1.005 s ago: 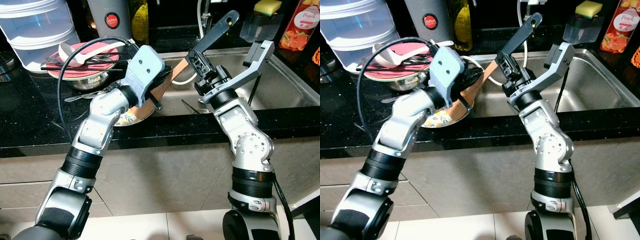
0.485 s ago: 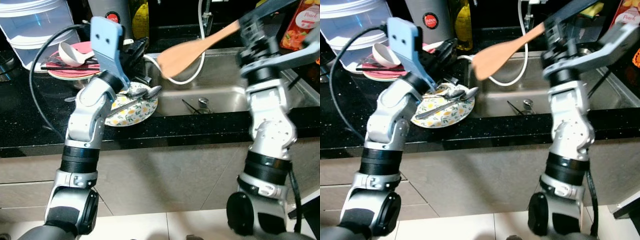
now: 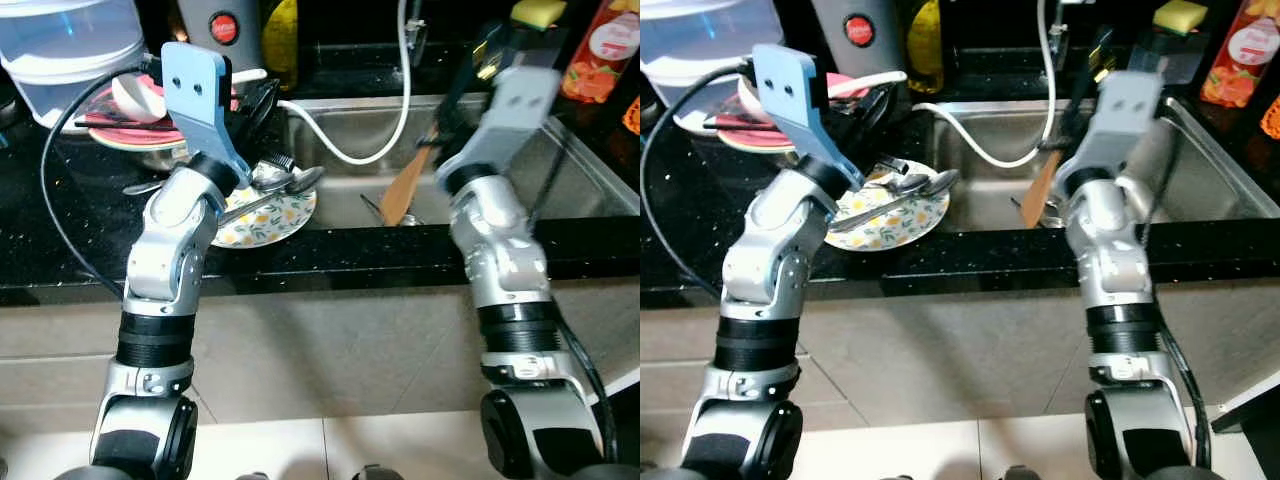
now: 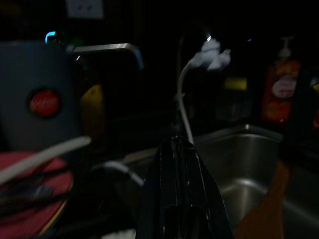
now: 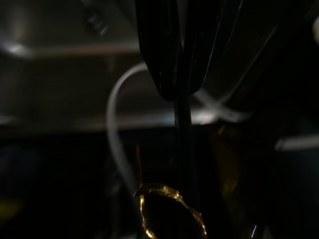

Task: Kitchen organization

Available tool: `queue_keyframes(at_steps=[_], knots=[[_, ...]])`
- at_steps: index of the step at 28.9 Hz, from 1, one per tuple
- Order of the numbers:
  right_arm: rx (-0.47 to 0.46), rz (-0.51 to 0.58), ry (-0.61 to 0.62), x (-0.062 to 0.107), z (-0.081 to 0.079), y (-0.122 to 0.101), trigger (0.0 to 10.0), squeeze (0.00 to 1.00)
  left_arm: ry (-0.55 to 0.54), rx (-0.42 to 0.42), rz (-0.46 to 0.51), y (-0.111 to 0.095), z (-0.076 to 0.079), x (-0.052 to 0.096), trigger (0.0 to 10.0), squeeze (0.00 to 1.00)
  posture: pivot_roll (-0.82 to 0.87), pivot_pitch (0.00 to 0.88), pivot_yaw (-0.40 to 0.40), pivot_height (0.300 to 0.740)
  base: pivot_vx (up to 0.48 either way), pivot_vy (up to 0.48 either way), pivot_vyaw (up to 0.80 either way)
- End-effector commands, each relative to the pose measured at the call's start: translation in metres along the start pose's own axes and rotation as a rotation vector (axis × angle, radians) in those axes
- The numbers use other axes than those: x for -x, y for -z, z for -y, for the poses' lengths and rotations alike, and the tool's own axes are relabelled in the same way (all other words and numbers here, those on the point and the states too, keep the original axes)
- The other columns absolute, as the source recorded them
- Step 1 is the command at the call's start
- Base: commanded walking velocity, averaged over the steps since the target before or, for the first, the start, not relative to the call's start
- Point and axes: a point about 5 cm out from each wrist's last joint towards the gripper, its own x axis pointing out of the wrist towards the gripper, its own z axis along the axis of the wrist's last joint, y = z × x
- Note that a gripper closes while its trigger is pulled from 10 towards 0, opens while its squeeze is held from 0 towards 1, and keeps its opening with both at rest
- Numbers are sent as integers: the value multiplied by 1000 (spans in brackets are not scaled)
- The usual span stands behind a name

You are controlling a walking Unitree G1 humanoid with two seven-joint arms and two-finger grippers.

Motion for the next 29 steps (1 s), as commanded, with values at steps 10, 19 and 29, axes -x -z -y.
queue_keyframes(at_steps=[10,19,29], knots=[[-83,-216,104,-16,18,28,10000,0,-42,-76,-57,0,0,21,10000,0,151,143,-87,740,0,0,0],[-150,-265,194,-16,32,37,10000,1000,-60,-90,-64,-1,-2,22,10000,0,145,113,-86,740,0,0,0],[-64,81,253,-12,52,-20,10000,0,-64,-117,-75,0,-4,16,10000,0,117,88,-63,740,0,0,0]])
